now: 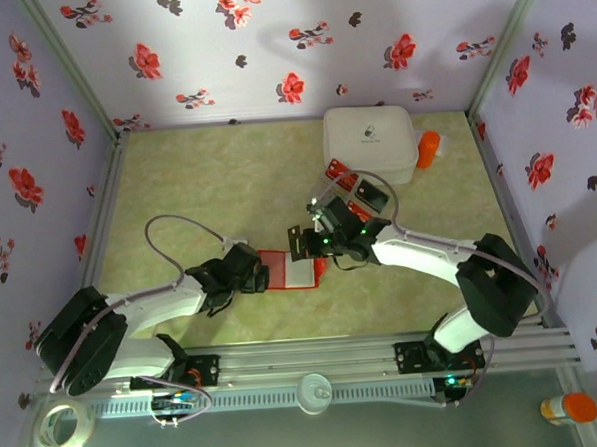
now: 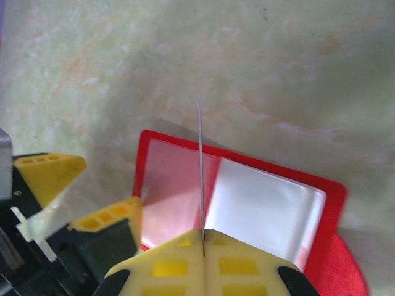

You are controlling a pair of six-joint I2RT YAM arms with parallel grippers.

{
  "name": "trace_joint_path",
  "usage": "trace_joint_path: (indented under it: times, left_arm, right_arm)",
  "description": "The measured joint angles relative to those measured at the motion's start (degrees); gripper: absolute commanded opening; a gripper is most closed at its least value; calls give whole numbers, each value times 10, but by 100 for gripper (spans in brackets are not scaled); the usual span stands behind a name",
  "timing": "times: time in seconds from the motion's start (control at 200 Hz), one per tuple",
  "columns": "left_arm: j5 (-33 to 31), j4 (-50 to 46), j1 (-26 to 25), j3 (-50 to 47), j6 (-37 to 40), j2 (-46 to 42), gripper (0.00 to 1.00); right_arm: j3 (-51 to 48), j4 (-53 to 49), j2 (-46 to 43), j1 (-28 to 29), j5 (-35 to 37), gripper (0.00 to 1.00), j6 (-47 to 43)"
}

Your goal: Put the credit cards into the card holder

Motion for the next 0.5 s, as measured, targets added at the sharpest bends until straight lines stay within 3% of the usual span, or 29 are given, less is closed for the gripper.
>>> trace_joint_path:
  times: [0.5]
  left_arm:
    - [-4,-14,0,1,0,-4,100]
  right_arm:
    - [-7,107,90,20,-33,0,62]
